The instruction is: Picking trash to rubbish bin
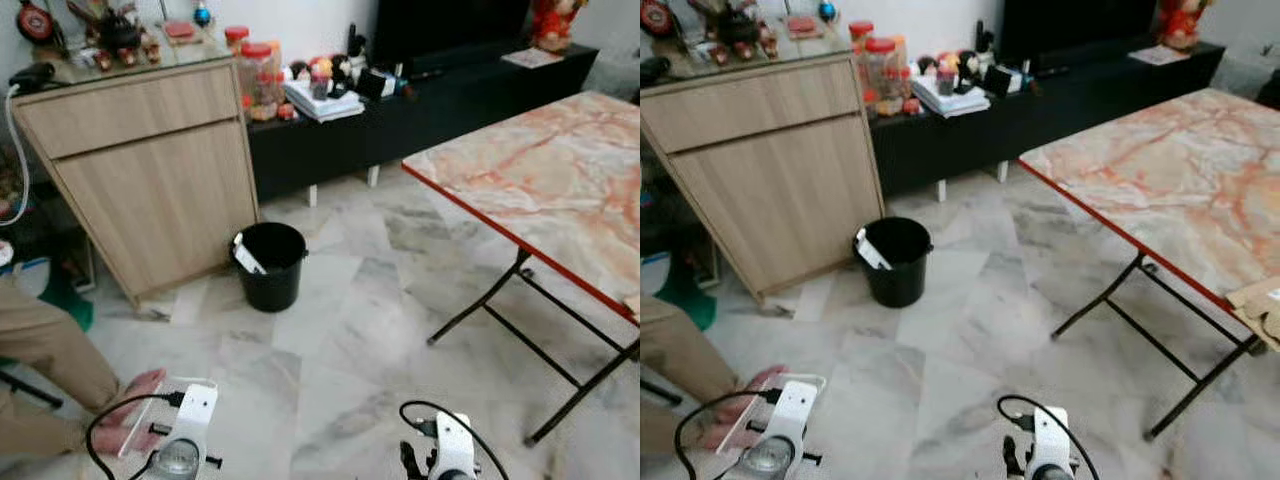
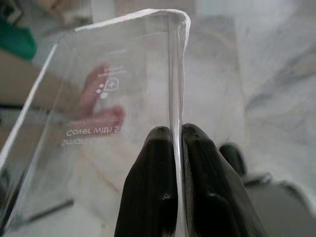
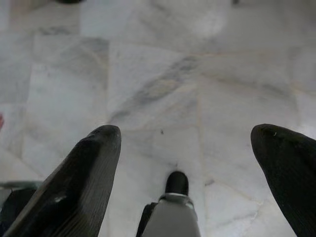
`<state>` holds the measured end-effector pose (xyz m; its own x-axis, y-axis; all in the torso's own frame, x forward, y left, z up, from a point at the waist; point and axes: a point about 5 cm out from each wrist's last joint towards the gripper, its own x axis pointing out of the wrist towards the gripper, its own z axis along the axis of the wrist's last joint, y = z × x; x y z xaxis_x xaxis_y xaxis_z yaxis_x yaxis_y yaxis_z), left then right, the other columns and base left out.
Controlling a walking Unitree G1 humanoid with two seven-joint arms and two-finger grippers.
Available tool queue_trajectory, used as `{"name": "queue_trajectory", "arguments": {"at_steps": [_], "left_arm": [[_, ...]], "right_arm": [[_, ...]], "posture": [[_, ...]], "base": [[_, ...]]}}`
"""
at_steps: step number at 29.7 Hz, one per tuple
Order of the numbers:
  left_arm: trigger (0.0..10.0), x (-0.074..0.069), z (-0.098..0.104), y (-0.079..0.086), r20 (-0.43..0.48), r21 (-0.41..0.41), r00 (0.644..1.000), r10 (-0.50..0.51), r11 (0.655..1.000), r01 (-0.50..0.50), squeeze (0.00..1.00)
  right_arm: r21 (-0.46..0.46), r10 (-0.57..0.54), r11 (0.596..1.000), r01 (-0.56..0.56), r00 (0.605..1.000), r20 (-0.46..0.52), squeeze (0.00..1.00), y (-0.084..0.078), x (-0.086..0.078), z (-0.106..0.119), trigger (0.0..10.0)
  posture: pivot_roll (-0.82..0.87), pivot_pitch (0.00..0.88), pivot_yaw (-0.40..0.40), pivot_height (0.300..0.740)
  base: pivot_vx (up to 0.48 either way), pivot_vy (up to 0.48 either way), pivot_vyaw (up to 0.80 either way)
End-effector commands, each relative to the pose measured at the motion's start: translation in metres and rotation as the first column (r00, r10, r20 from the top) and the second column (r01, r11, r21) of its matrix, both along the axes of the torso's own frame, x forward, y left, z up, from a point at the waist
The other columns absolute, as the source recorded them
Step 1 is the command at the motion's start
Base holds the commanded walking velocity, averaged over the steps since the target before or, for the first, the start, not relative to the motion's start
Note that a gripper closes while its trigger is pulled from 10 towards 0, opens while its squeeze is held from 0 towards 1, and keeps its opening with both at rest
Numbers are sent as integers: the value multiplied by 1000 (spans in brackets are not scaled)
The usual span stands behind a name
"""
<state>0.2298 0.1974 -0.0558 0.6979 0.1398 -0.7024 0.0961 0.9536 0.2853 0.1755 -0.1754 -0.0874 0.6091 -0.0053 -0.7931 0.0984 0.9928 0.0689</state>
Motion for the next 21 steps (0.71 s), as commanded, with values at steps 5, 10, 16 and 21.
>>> {"name": "queue_trajectory", "arguments": {"at_steps": [5,10,16,21], "left_arm": [[10000,-1,0,4,-2,2,1000,9,1000,-9,0],[10000,-2,0,5,-3,0,1000,11,1000,-11,0],[10000,-2,0,4,-2,-3,1000,14,1000,-14,0],[10000,-1,0,5,0,-5,1000,20,1000,-20,0]], "right_arm": [[19,9,1000,-10,1000,14,0,3,6,2,10000],[5,22,1000,-22,1000,17,0,3,7,3,10000],[1,27,1000,-27,999,18,0,3,7,3,10000],[-2,34,999,-34,999,19,0,3,8,3,10000]], "posture": [[-90,10,-18,740],[-90,5,-18,740],[-85,11,-23,740],[-80,29,-27,740]], "base": [[476,0,535],[480,0,0],[480,0,0],[480,0,0]]}}
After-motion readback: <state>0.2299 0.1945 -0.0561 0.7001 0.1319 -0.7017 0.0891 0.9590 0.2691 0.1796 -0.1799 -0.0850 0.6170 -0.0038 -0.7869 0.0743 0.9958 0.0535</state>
